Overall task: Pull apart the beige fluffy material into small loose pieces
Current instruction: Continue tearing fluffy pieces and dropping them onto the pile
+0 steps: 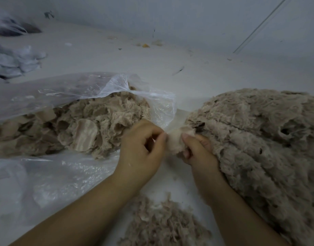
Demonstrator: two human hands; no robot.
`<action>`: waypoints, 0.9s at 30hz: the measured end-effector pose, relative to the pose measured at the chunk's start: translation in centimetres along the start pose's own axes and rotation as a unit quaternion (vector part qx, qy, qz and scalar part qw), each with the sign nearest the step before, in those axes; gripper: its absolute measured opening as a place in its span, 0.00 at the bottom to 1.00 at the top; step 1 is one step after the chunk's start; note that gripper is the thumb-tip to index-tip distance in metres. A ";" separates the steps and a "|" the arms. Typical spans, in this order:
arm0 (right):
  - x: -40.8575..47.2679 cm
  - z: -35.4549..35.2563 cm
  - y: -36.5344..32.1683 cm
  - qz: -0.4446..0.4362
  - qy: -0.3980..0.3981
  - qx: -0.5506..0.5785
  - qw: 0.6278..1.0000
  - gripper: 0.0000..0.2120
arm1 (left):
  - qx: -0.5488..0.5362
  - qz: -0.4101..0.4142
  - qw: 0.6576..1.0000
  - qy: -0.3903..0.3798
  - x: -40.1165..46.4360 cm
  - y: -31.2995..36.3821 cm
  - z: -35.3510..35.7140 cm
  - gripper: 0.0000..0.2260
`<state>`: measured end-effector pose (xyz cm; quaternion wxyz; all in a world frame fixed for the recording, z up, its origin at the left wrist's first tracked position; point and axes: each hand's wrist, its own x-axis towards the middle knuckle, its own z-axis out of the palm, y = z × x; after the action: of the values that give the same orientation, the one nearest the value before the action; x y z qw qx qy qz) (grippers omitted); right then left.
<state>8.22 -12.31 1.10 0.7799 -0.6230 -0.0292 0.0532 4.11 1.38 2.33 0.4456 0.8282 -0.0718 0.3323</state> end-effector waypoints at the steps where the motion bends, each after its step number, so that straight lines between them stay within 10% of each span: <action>1: 0.0 0.0 0.0 0.007 -0.002 0.010 1.000 0.16 | -0.042 -0.078 0.996 -0.013 0.3 0.0 0.0 0.01; 3: -0.1 0.0 -0.1 0.014 -0.002 0.026 1.000 0.15 | -0.128 -0.203 0.968 -0.075 0.4 -0.1 0.2 0.08; 10: 0.2 -0.1 -0.8 0.059 -0.035 -0.008 0.998 0.16 | -0.250 -0.267 0.929 -0.052 0.7 -0.8 0.3 0.11; 27: -0.9 -0.2 -1.0 -0.036 -0.137 -0.048 0.989 0.08 | -0.066 -0.090 0.971 -0.209 2.6 -0.9 -1.7 0.07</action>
<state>7.41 -12.79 2.05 0.7390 -0.6451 -0.1610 0.1084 5.68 3.77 3.95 0.5027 0.8510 -0.1102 0.1043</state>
